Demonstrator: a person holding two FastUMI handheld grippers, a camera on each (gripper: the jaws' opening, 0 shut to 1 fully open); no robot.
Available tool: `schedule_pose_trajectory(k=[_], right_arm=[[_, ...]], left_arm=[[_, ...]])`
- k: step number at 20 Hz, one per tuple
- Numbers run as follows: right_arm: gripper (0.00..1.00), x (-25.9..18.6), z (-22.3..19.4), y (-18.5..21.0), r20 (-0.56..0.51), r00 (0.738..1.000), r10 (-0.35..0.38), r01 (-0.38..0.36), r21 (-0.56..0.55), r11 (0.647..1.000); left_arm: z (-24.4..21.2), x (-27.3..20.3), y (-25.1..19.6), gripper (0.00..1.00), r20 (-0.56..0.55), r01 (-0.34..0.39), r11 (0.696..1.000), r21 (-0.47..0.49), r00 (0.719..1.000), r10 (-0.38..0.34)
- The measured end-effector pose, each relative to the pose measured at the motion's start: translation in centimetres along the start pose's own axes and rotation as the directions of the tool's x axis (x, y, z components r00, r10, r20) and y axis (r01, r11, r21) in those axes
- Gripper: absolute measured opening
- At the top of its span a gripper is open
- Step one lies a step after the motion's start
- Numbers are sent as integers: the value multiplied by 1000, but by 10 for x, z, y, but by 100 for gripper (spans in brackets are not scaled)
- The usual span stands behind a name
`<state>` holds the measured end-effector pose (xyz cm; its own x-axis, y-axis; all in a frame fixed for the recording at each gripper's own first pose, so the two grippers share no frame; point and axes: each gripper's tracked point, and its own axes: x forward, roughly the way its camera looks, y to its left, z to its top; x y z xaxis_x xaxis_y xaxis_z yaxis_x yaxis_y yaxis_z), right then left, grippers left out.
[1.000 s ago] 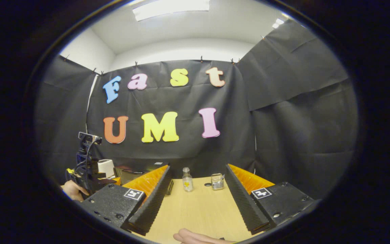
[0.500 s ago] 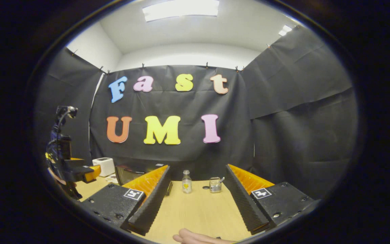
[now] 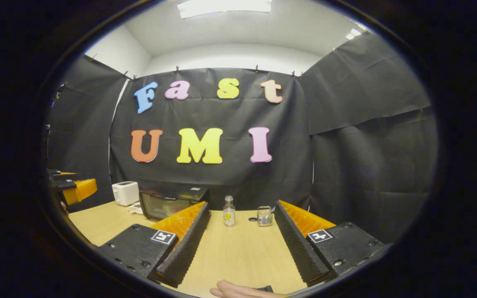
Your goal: Open the electric oven with the left hand, put the food in, and close the electric oven.
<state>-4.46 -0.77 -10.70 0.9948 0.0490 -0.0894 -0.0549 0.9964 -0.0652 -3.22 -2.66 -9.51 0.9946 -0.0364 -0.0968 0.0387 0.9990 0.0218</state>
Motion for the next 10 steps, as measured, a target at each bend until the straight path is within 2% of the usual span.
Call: schedule_pose_trajectory(k=[1, 2, 5, 6, 7, 8, 9, 10], right_arm=[[100, 0, 0, -1, -2, 1000, -3, 3, -1, 1000], [96, 1, 0, -2, -3, 1000, -6, 6, -3, 1000], [96, 0, 0, -4, -1, 1000, -9, 9, -10, 1000], [100, 0, 0, -4, -1, 1000, -10, 10, -12, 1000], [100, -1, 0, -5, -1, 1000, -10, 10, -13, 1000], [96, -1, 0, -5, -1, 1000, -11, 11, -13, 1000], [100, -1, -1, -6, -3, 1000, -13, 13, -13, 1000], [100, 1, -2, -8, -4, 1000, -17, 17, -12, 1000]], left_arm=[[-1, 0, 1, 96, -5, -2, 1000, 2, 1000, 2], [-2, 0, 0, 96, -8, 1, 1000, 6, 1000, -1], [-5, 1, -4, 96, -18, 10, 1000, 6, 1000, -10], [-5, 1, -4, 96, -17, 10, 1000, 6, 1000, -10], [-5, 1, -3, 96, -15, 5, 1000, 5, 1000, -5], [-5, 0, -2, 96, -13, 3, 1000, 4, 1000, -3], [-4, 0, -2, 96, -9, 1, 1000, 4, 1000, -1], [-4, 0, -2, 96, -4, -1, 1000, 4, 1000, 1]])
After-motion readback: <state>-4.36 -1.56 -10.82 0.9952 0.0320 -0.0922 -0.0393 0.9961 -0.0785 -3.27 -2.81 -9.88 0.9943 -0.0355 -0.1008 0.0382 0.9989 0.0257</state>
